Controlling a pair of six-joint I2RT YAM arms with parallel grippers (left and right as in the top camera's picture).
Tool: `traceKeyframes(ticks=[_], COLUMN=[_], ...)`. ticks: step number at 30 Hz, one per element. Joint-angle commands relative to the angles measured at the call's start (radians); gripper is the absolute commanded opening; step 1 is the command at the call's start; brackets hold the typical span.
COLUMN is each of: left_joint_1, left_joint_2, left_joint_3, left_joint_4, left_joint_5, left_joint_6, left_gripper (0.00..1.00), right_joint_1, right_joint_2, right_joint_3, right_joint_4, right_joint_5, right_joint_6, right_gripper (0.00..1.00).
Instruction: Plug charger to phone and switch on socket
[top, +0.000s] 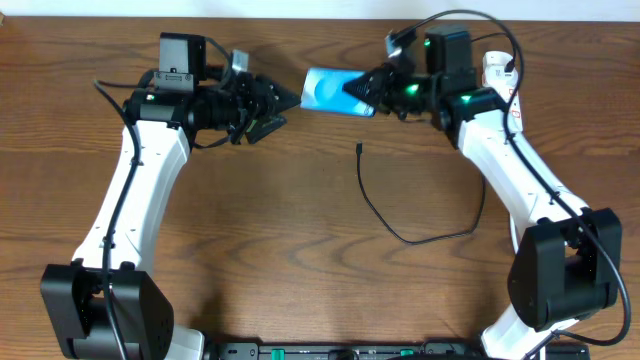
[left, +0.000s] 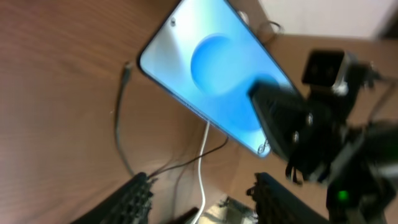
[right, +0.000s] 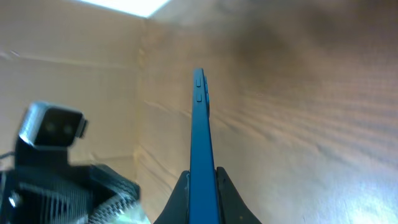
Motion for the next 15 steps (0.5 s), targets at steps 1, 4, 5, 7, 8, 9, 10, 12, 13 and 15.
traceKeyframes(ticks=[1,4,5,7,8,9,10,12,13,15], left_joint_1=[-0.004,-0.004,-0.004,-0.004,-0.004,-0.004,-0.004,-0.004,-0.004,-0.007], left_joint_2=[-0.020,-0.020,-0.020,-0.020,-0.020,-0.020,-0.020,-0.020,-0.020,-0.020], left_joint_3=[0.020,0.020,0.020,0.020,0.020,0.020,0.020,0.020,0.020,0.020], left_joint_4=[0.064,0.142,0.161,0.200,0.222,0.248,0.279,0.335,0.374,0.424], left_joint_5=[0.106,0.146,0.146,0.146,0.146,0.146,0.142,0.134,0.132,0.112], left_joint_6=[0.090,0.075,0.063,0.049,0.047,0.039,0.023,-0.003,-0.015,-0.036], left_gripper=[0.59,0.63,0.64,0.64,0.64,0.64,0.65,0.65,0.64,0.64], right_joint_1=[-0.018,-0.017,-0.014,-0.006,0.000,0.006,0.013,0.027,0.035,0.045], right_joint_2=[-0.042,-0.042,-0.042,-0.042,-0.042,-0.042,-0.042,-0.041,-0.041,-0.041], right_joint_3=[0.019,0.019,0.019,0.019,0.019,0.019,0.019,0.019,0.019,0.019], right_joint_4=[0.112,0.255,0.298,0.338,0.336,0.333,0.320,0.293,0.286,0.288], right_joint_5=[-0.073,-0.061,-0.053,-0.026,-0.003,0.010,0.026,0.053,0.060,0.064], right_joint_6=[0.176,0.295,0.340,0.444,0.500,0.535,0.575,0.653,0.693,0.752], right_gripper=[0.01,0.01,0.01,0.01,0.01,0.01,0.01,0.01,0.01,0.01])
